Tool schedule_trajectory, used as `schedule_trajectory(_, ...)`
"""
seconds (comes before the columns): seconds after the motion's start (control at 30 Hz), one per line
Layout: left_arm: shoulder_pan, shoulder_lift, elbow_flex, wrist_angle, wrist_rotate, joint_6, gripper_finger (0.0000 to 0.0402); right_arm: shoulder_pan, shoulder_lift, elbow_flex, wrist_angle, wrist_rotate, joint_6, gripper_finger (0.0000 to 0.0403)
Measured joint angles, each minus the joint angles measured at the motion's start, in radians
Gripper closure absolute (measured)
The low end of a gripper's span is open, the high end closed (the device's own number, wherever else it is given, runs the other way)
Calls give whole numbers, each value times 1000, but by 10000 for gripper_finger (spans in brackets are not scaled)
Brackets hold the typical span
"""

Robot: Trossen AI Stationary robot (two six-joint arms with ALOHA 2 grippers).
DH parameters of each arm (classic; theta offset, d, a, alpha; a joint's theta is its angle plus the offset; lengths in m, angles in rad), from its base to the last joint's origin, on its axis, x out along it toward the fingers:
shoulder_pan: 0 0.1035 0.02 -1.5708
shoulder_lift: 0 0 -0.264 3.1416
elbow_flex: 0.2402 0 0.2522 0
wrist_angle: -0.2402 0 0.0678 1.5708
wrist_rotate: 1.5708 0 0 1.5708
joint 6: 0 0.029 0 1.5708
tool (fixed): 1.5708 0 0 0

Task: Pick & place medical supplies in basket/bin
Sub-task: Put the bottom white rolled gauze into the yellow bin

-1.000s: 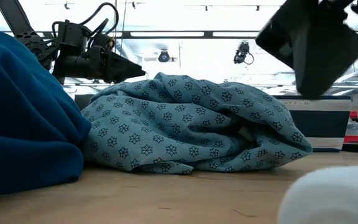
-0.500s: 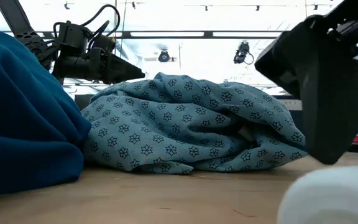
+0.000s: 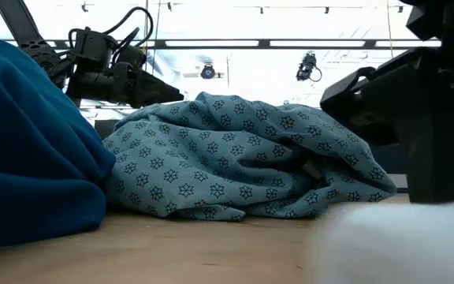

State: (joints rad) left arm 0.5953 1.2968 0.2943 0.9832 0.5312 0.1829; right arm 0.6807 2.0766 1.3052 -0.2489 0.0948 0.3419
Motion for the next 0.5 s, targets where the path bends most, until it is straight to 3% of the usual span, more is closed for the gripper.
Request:
schedule_trajectory(0.17,0,0,0,-4,0,0,143,-2,0,0,-2,-17,-1,366)
schedule_trajectory(0.5,0,0,0,-5,1,-3,143,3,-17,-3,-5,43,69,373)
